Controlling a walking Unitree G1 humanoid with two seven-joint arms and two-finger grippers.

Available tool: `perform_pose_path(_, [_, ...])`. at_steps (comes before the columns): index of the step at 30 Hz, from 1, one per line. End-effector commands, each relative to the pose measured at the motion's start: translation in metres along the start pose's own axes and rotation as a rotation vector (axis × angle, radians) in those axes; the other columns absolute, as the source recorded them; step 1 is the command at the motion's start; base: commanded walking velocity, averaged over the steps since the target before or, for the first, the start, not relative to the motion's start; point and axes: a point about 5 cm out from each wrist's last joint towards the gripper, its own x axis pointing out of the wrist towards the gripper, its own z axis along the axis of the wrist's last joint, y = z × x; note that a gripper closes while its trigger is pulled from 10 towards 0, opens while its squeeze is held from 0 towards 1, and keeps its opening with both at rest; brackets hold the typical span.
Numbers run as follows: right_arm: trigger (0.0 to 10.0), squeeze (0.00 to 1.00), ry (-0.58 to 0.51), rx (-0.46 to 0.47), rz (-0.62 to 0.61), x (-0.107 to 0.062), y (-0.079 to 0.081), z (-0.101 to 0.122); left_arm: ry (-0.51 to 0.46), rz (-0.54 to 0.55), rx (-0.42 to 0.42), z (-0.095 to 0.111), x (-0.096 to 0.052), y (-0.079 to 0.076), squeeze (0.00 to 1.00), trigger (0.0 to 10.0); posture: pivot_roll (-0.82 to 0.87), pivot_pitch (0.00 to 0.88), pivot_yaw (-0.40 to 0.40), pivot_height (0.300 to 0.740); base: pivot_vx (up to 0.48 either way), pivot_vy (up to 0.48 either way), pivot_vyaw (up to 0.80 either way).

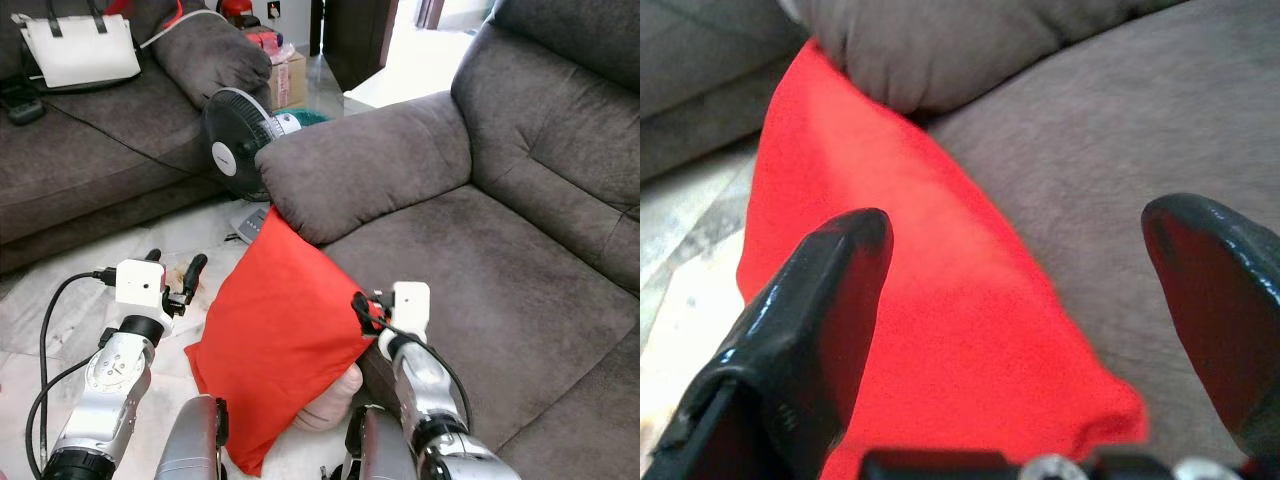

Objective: Move the pillow to the sofa from floor

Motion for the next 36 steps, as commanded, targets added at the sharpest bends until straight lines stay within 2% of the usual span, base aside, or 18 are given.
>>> perform_pose_path(1, [10.0, 0.00, 0.060, 0.007, -0.009, -0.002, 0.000, -0.010, 0.025, 0.018, 0.000, -0.004, -0.006, 0.002, 0.00, 10.0, 0.26, 0.100, -0.098, 0.585, 0.000, 0.000, 0.00])
perform_pose_path(8, [10.0, 0.00, 0.141, 0.022, -0.031, -0.001, 0.002, -0.017, 0.041, 0.042, -0.015, -0.004, -0.018, 0.000, 0.00, 10.0, 0.30, 0.108, -0.141, 0.585, 0.000, 0.000, 0.00])
perform_pose_path(12, [10.0, 0.00, 0.143, 0.054, -0.042, 0.002, 0.002, -0.012, 0.031, 0.062, -0.021, 0.000, -0.020, 0.002, 0.00, 10.0, 0.32, 0.118, -0.163, 0.585, 0.000, 0.000, 0.00])
perform_pose_path(17, [10.0, 0.00, 0.126, 0.040, -0.022, 0.008, 0.007, -0.002, 0.019, 0.071, -0.029, 0.006, -0.025, 0.002, 0.00, 10.0, 0.32, 0.139, -0.178, 0.585, 0.000, 0.000, 0.00])
perform_pose_path(21, [10.0, 0.00, 0.078, 0.049, 0.019, 0.012, 0.015, 0.006, -0.003, 0.087, 0.025, 0.010, -0.033, 0.001, 0.00, 10.0, 0.32, 0.153, -0.184, 0.585, 0.000, 0.000, 0.00])
perform_pose_path(27, [10.0, 0.00, 0.084, 0.037, 0.037, 0.009, 0.019, -0.001, -0.011, 0.106, 0.015, 0.013, -0.031, 0.002, 0.00, 10.0, 0.30, 0.151, -0.173, 0.585, 0.000, 0.000, 0.00])
perform_pose_path(31, [10.0, 0.00, 0.076, 0.007, 0.055, 0.003, 0.015, -0.008, -0.012, 0.097, 0.018, 0.015, -0.024, 0.000, 0.00, 10.0, 0.28, 0.152, -0.158, 0.585, 0.000, 0.000, 0.20])
perform_pose_path(36, [10.0, 0.00, 0.071, 0.036, 0.032, -0.001, 0.005, -0.011, -0.012, 0.086, 0.020, 0.015, -0.021, -0.002, 0.00, 10.0, 0.27, 0.150, -0.148, 0.585, 0.000, 0.000, 0.68])
